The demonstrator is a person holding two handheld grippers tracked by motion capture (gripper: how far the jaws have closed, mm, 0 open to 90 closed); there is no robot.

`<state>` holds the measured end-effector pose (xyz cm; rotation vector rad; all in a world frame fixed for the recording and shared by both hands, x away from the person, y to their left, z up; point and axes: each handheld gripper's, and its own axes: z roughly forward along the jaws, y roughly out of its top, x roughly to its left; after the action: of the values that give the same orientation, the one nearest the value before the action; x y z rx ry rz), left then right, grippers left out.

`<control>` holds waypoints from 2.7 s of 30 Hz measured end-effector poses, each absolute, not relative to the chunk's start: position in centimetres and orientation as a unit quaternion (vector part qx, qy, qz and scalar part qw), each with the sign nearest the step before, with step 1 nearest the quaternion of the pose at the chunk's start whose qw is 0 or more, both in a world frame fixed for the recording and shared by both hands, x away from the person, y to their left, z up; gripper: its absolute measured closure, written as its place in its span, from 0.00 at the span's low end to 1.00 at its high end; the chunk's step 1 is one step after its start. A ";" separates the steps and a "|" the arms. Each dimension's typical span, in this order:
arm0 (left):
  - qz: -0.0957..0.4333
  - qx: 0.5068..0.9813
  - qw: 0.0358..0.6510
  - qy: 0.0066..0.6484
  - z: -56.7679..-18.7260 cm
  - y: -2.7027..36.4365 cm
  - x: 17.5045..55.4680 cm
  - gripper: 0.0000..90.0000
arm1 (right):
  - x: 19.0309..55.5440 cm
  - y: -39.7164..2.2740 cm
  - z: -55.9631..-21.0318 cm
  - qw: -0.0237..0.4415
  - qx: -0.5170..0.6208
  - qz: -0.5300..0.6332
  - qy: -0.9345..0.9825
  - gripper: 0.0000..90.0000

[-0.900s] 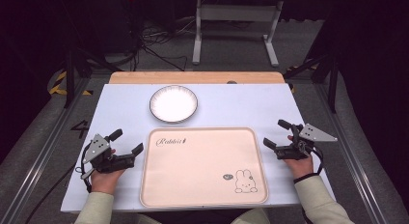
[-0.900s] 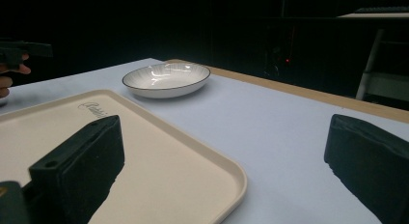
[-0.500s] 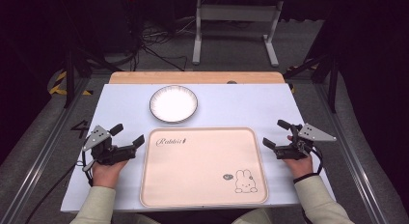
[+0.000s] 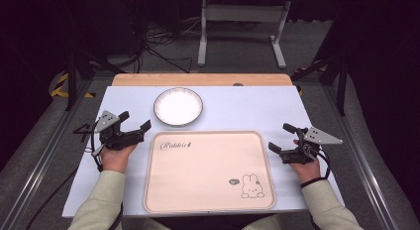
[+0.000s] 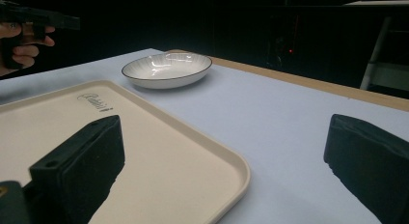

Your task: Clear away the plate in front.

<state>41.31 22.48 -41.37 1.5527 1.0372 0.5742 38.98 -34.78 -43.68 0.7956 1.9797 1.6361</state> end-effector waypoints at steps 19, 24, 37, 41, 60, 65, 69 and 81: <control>0.224 0.692 0.513 0.456 -39.7 20.4 46.4 0.12 | 38.9 -34.9 -43.8 0.219 0.290 0.592 0.719 0.01; 0.213 0.690 0.495 0.484 -40.0 19.8 48.2 0.11 | 38.9 -34.8 -43.8 0.218 0.290 0.590 0.721 0.01; 0.145 0.682 0.476 0.536 -41.7 19.4 51.8 0.17 | 38.9 -34.7 -43.9 0.213 0.293 0.591 0.721 0.02; 0.135 0.688 0.474 0.532 -42.2 19.2 52.2 0.23 | 39.0 -34.7 -43.9 0.208 0.294 0.592 0.721 0.02; 0.098 0.677 0.437 0.584 -44.6 18.9 54.3 0.39 | 39.0 -34.7 -44.0 0.196 0.296 0.595 0.721 0.02; 0.078 0.670 0.433 0.598 -45.0 19.2 54.5 0.49 | 39.1 -34.6 -44.0 0.193 0.298 0.596 0.721 0.02; 0.065 0.669 0.425 0.606 -45.4 19.1 54.7 0.55 | 39.1 -34.6 -44.0 0.188 0.298 0.597 0.721 0.02; 0.070 0.682 0.411 0.601 -46.1 18.2 54.9 0.61 | 39.1 -34.5 -44.0 0.186 0.298 0.597 0.721 0.03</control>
<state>54.89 18.24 -46.07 1.7165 1.5135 0.1765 39.10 -34.54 -44.05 0.8403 2.0315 1.6810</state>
